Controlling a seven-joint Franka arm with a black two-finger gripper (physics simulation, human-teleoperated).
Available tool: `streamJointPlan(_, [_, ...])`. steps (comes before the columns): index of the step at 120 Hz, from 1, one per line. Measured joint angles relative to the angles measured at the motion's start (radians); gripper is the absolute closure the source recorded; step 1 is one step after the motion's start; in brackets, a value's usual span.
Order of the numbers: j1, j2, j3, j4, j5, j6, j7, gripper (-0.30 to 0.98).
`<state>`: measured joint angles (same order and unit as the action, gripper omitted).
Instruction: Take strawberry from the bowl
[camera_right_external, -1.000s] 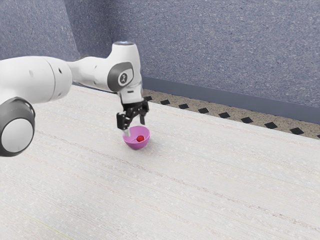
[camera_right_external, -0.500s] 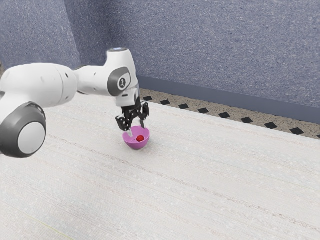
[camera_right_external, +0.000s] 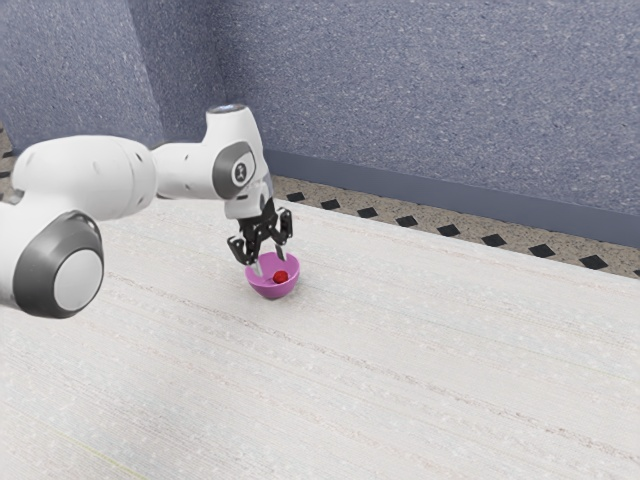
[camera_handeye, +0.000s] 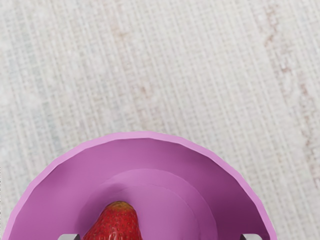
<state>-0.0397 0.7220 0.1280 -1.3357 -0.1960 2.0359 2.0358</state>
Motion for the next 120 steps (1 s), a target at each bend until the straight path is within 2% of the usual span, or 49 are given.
streamJointPlan(120, [0.016,0.091,-0.004,0.061,-0.041,0.058,0.069,0.30])
